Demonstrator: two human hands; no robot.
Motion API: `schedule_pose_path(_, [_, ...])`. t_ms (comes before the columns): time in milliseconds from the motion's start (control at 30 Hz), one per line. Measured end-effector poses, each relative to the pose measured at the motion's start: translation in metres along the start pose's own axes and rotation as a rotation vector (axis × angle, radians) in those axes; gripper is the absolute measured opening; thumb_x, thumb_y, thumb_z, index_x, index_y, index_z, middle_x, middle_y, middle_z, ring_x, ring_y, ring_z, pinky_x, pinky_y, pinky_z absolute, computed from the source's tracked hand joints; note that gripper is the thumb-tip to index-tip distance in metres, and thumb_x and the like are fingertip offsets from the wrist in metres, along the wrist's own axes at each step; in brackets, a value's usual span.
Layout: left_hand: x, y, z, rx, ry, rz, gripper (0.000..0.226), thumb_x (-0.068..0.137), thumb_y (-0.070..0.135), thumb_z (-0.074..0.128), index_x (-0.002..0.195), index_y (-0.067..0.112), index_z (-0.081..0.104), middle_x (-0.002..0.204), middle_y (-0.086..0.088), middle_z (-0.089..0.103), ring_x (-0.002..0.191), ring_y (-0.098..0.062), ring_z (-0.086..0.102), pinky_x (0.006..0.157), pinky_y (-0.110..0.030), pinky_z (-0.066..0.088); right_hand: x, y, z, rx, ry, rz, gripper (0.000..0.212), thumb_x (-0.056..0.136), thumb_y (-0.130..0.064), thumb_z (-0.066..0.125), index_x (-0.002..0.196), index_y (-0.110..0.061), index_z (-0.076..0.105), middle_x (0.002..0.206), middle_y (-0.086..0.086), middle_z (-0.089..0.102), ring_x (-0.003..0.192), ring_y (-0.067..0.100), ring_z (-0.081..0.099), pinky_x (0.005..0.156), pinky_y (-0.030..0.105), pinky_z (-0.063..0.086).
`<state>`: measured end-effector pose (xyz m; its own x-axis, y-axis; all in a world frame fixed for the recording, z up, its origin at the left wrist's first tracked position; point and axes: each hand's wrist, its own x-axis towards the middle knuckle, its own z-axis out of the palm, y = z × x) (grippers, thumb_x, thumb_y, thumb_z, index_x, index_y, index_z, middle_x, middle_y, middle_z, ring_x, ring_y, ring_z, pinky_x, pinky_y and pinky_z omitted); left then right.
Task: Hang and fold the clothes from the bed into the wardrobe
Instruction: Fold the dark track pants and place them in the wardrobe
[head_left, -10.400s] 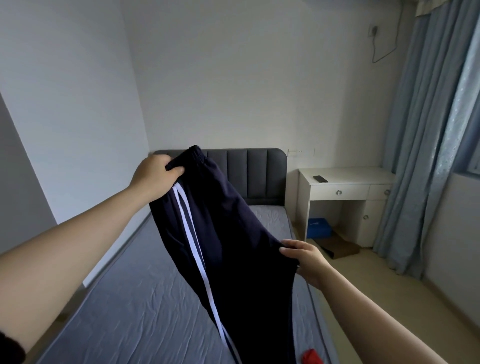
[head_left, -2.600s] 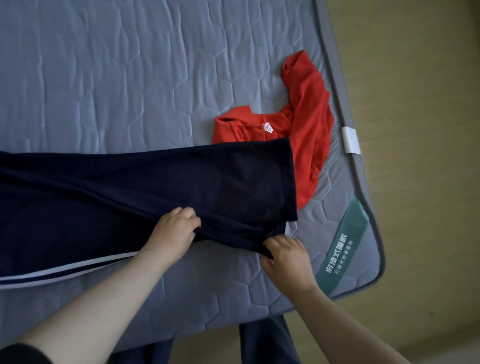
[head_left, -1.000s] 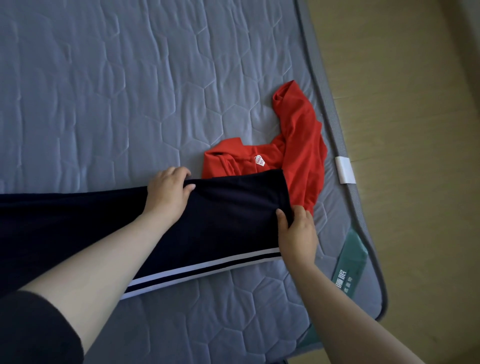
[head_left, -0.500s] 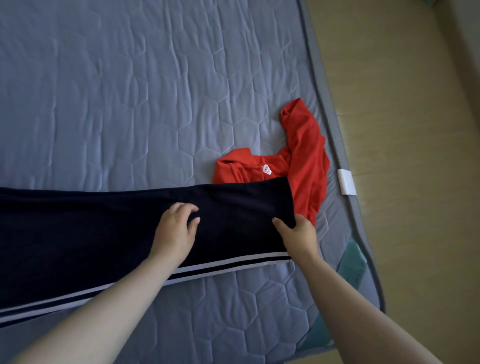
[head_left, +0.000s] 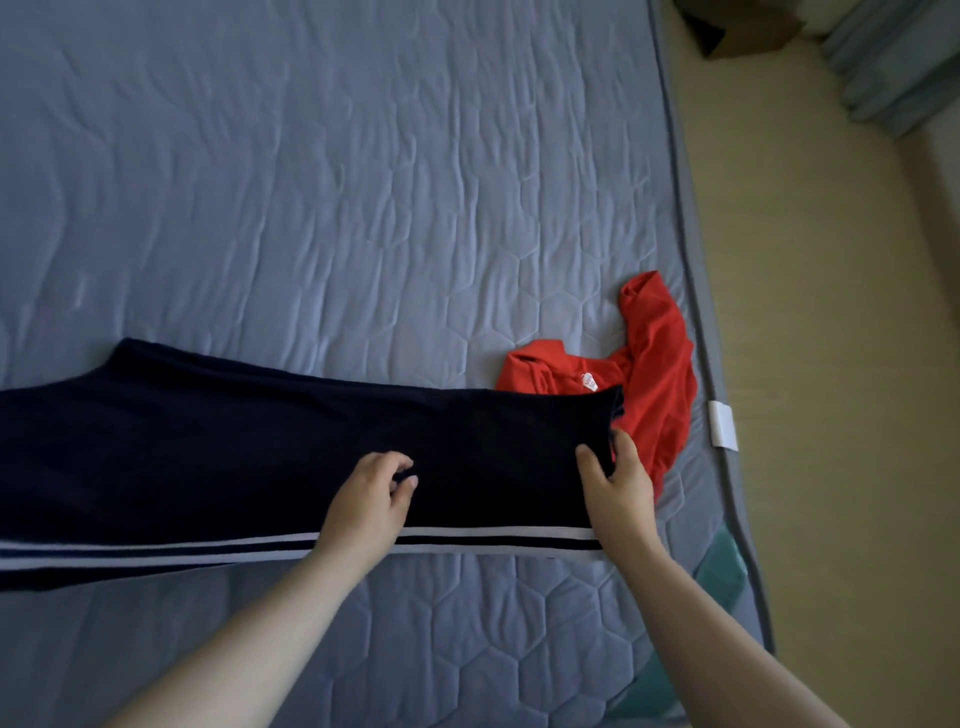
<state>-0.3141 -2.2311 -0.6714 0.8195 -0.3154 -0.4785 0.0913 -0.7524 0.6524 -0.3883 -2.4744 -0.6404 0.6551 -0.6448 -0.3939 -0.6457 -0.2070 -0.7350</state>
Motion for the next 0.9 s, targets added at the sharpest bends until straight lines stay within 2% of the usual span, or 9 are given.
schedule_pose_path(67, [-0.012, -0.010, -0.016, -0.017, 0.009, -0.014, 0.028, 0.097, 0.024, 0.051, 0.123, 0.014, 0.056, 0.121, 0.000, 0.053, 0.098, -0.009, 0.056, 0.082, -0.022, 0.046, -0.013, -0.016, 0.012, -0.008, -0.023, -0.049, 0.031, 0.093, -0.016, 0.057, 0.116, -0.036, 0.050, 0.085, -0.030, 0.059, 0.078, -0.024, 0.054, 0.062, -0.004, 0.038])
schedule_pose_path(167, [-0.026, -0.031, -0.042, -0.037, 0.040, -0.060, 0.029, 0.097, 0.023, 0.051, 0.123, 0.012, 0.056, 0.121, -0.002, 0.054, 0.097, -0.011, 0.057, 0.081, -0.023, 0.046, -0.031, -0.045, 0.041, -0.021, -0.039, -0.128, 0.035, 0.093, -0.018, 0.056, 0.124, -0.034, 0.051, 0.090, -0.020, 0.064, 0.073, -0.007, 0.059, 0.068, 0.008, 0.042])
schedule_pose_path(200, [-0.030, -0.041, -0.051, -0.045, 0.055, -0.074, 0.029, 0.097, 0.022, 0.051, 0.123, 0.012, 0.056, 0.121, -0.003, 0.055, 0.096, -0.011, 0.056, 0.081, -0.022, 0.045, -0.037, -0.054, 0.053, -0.026, -0.047, -0.148, 0.036, 0.094, -0.020, 0.056, 0.128, -0.031, 0.051, 0.093, -0.017, 0.065, 0.074, -0.006, 0.058, 0.071, 0.010, 0.043])
schedule_pose_path(333, [-0.044, -0.081, -0.086, -0.074, 0.104, -0.127, 0.028, 0.097, 0.023, 0.051, 0.123, 0.012, 0.057, 0.121, -0.004, 0.055, 0.092, -0.009, 0.054, 0.078, -0.020, 0.041, -0.061, -0.086, 0.103, -0.061, -0.103, -0.253, 0.034, 0.097, -0.021, 0.053, 0.130, -0.021, 0.053, 0.095, -0.026, 0.061, 0.085, -0.026, 0.052, 0.070, -0.004, 0.036])
schedule_pose_path(467, [-0.057, -0.123, -0.129, -0.098, 0.143, -0.156, 0.027, 0.097, 0.024, 0.052, 0.121, 0.014, 0.058, 0.118, -0.002, 0.056, 0.089, -0.008, 0.055, 0.077, -0.021, 0.043, -0.083, -0.114, 0.155, -0.095, -0.111, -0.256, 0.033, 0.099, -0.026, 0.050, 0.131, -0.020, 0.053, 0.075, -0.029, 0.059, 0.075, -0.026, 0.052, 0.061, -0.003, 0.037])
schedule_pose_path(567, [-0.070, -0.166, -0.173, -0.097, 0.167, -0.199, 0.027, 0.097, 0.026, 0.051, 0.121, 0.015, 0.057, 0.118, 0.000, 0.055, 0.089, -0.007, 0.055, 0.077, -0.022, 0.044, -0.107, -0.145, 0.207, -0.108, -0.133, -0.243, 0.035, 0.100, -0.031, 0.046, 0.134, -0.021, 0.050, 0.066, -0.022, 0.054, 0.064, -0.019, 0.054, 0.052, 0.003, 0.042])
schedule_pose_path(633, [-0.083, -0.195, -0.201, -0.103, 0.171, -0.228, 0.027, 0.098, 0.026, 0.050, 0.121, 0.016, 0.057, 0.117, 0.001, 0.055, 0.090, -0.007, 0.055, 0.078, -0.022, 0.044, -0.127, -0.164, 0.240, -0.119, -0.146, -0.236, 0.035, 0.100, -0.035, 0.045, 0.133, -0.024, 0.050, 0.065, -0.013, 0.057, 0.060, -0.009, 0.057, 0.049, 0.011, 0.043])
schedule_pose_path(767, [-0.105, -0.239, -0.245, -0.115, 0.172, -0.283, 0.026, 0.098, 0.026, 0.048, 0.121, 0.016, 0.057, 0.118, 0.001, 0.056, 0.099, -0.014, 0.057, 0.087, -0.029, 0.046, -0.164, -0.195, 0.297, -0.117, -0.204, -0.227, 0.026, 0.100, -0.036, 0.043, 0.121, -0.025, 0.055, 0.070, -0.004, 0.064, 0.062, 0.011, 0.062, 0.059, 0.035, 0.054])
schedule_pose_path(900, [-0.127, -0.269, -0.266, -0.195, 0.235, -0.348, 0.019, 0.099, 0.025, 0.046, 0.112, 0.019, 0.060, 0.109, 0.004, 0.057, 0.094, -0.010, 0.056, 0.077, -0.021, 0.041, -0.191, -0.215, 0.336, -0.139, -0.298, -0.282, 0.025, 0.100, -0.035, 0.043, 0.121, -0.027, 0.055, 0.074, -0.005, 0.066, 0.065, 0.010, 0.063, 0.060, 0.035, 0.056])
